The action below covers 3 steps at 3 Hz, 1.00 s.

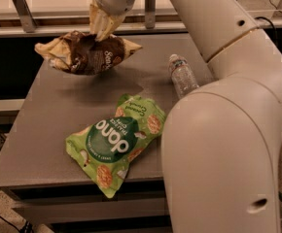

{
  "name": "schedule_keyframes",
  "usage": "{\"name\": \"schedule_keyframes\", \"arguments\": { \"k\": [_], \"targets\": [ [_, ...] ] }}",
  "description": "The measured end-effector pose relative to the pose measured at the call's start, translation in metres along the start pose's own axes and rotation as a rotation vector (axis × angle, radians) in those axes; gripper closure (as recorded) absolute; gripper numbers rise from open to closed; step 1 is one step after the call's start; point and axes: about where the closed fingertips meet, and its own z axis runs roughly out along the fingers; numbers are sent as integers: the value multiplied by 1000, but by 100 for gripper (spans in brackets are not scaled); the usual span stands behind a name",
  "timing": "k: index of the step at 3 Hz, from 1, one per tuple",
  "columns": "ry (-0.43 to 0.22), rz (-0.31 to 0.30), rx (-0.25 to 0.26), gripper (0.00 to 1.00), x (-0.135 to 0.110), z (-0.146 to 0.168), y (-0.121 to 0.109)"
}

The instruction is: Move brown chip bag near green rice chip bag

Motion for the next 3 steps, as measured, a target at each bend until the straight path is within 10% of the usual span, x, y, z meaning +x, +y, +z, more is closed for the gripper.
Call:
{"name": "schedule_keyframes", "arguments": {
  "k": [3],
  "targets": [
    [57, -82, -97, 100, -7, -53, 64]
  ]
}}
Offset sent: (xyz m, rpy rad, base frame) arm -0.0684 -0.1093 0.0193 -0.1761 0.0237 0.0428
